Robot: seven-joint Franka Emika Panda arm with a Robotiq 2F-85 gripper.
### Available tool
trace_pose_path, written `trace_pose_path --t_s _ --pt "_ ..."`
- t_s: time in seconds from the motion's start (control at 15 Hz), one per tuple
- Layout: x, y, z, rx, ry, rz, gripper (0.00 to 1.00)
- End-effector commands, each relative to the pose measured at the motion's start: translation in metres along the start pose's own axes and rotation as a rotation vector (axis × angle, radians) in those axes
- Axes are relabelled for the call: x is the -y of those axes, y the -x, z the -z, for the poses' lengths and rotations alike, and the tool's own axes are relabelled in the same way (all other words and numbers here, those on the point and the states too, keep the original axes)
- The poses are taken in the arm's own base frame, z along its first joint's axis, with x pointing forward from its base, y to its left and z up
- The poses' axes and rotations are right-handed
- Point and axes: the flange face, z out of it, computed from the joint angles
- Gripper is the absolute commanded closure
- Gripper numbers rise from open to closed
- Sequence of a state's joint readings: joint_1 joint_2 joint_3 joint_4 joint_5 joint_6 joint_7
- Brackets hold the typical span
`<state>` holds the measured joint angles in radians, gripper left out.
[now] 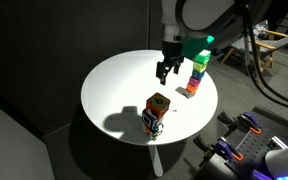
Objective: Remove the square plush toy from the top of the stack and put it on the table
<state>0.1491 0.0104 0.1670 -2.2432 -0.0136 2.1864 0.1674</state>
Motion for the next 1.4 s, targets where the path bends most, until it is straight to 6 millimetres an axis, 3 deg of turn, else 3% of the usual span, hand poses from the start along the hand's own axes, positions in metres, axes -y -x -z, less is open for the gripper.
trace_pose_path --t_s 0.0,0.93,1.33 --pt "0.011 -0.004 -0.011 -0.022 0.007 0.039 0.0" --pt "0.041 0.001 -0.032 -0.005 0.0 -0.075 0.0" --pt "0.046 0.0 -0.05 0.016 0.006 -0.04 0.0"
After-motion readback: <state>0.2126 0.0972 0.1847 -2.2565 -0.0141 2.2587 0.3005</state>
